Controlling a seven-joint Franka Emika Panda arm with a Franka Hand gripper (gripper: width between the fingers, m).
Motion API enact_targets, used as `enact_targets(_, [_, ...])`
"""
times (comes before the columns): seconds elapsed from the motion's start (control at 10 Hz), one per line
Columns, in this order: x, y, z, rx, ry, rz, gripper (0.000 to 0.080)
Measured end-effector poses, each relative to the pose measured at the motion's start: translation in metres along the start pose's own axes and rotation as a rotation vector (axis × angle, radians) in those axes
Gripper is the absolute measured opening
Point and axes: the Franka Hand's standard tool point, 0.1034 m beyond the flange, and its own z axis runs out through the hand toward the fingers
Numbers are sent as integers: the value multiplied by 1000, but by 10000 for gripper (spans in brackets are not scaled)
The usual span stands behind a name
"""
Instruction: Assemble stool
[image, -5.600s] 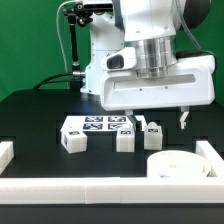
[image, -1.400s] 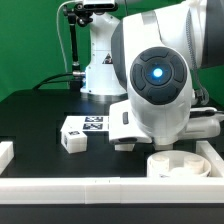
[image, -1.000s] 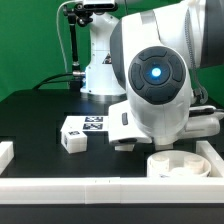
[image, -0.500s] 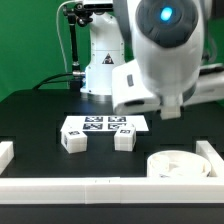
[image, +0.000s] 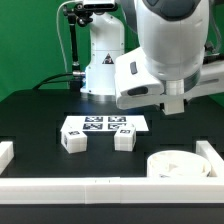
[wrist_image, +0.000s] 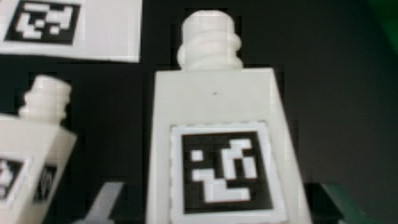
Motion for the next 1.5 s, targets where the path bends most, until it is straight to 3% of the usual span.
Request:
enact_targets(0.4, [26, 12, -30, -10, 273, -67, 337])
enact_targets(0.6, [36, 10, -48, -20, 434, -65, 337])
enact_targets(0.8, [38, 15, -46, -41, 602, -60, 337])
enact_targets(0.9, [42, 18, -49, -57, 694, -76, 337])
enact_targets(1.0, [46, 22, -56, -93, 789, -135, 337])
enact_targets(1.1, [48, 22, -64, -105, 852, -144, 337])
enact_targets(1.3, [56, 18, -92, -146, 1020, -193, 337])
enact_targets(1.4, [61, 17, -96, -179, 1122, -223, 337])
enact_targets(1.5, [62, 21, -97, -193, 1189, -222, 337])
